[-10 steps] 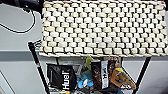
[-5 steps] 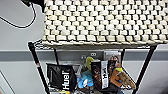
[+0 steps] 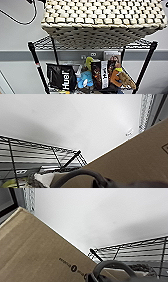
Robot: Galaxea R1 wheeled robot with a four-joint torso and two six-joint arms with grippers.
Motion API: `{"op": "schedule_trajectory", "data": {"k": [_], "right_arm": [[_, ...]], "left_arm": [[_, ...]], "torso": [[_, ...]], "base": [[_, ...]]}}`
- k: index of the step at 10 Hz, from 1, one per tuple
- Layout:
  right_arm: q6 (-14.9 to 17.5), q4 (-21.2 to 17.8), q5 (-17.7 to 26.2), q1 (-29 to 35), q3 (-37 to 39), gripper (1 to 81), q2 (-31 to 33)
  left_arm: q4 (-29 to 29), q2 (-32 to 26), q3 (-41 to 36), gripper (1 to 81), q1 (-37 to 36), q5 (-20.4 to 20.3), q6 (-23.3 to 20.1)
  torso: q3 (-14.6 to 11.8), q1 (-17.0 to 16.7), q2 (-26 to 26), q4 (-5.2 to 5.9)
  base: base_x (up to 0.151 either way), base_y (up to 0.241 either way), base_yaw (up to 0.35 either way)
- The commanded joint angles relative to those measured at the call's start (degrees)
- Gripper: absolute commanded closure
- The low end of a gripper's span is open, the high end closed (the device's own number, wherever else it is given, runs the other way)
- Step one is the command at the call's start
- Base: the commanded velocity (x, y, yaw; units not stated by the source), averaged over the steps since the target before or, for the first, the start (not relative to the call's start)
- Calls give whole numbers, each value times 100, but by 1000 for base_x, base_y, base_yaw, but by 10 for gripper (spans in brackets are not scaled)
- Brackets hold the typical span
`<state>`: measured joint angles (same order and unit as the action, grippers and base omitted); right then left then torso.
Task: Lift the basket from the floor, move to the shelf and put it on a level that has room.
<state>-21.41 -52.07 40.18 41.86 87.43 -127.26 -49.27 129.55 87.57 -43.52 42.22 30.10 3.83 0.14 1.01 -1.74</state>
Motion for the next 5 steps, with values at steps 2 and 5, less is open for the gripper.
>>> {"op": "schedule_trajectory", "data": {"k": [2,5], "right_arm": [[295,118,-213,783,799,811,-653],[295,100,-98,976,1125,811,-856]], "left_arm": [[190,273,682,811,-917,-161,-241],[190,458,938,811,-1075,-74,-250]], "torso": [[2,0,0,0],[2,5,-2,0]], "base": [[0,0,0],[0,0,0]]}}
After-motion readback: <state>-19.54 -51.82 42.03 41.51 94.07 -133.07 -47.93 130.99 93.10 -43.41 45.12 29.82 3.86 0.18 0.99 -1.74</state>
